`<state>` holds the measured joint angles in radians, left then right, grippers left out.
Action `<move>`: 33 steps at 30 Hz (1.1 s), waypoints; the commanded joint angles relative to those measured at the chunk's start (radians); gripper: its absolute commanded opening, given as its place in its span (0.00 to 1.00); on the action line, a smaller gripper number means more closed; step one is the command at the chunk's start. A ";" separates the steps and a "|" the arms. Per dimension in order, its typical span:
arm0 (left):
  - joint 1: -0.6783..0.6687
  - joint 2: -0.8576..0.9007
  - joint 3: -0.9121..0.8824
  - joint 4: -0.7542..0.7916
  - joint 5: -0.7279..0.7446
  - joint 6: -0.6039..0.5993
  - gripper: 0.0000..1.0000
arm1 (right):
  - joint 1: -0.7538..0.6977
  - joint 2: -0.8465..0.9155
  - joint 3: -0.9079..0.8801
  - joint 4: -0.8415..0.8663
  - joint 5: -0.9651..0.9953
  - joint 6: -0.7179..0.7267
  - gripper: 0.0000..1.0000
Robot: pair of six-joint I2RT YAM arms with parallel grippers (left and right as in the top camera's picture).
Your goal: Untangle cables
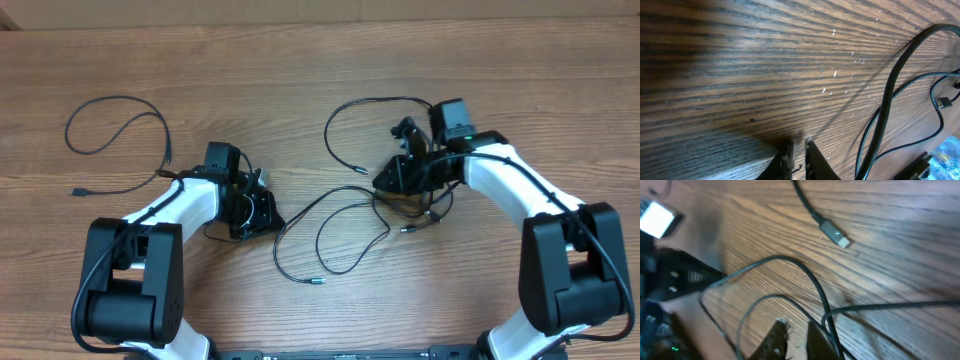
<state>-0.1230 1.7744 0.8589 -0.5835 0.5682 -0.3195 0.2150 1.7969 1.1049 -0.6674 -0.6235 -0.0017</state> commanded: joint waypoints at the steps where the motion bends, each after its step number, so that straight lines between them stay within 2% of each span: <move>1: -0.002 0.024 -0.028 -0.007 -0.105 -0.003 0.12 | 0.034 -0.020 -0.006 0.008 0.102 -0.006 0.18; 12: -0.002 0.024 -0.028 -0.007 -0.105 -0.002 0.13 | 0.061 -0.020 -0.006 0.001 0.275 0.004 0.20; 15: -0.002 0.024 -0.028 -0.007 -0.105 -0.003 0.13 | 0.061 -0.020 -0.006 -0.007 0.275 0.004 0.23; 27: -0.002 0.023 -0.028 -0.007 -0.105 -0.003 0.14 | 0.061 -0.020 -0.007 -0.065 0.275 0.004 0.22; 33: -0.002 0.023 -0.028 -0.007 -0.104 -0.003 0.15 | 0.061 -0.020 -0.053 -0.002 0.273 0.004 0.22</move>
<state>-0.1230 1.7744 0.8589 -0.5827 0.5732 -0.3191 0.2710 1.7969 1.0855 -0.6960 -0.3576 0.0010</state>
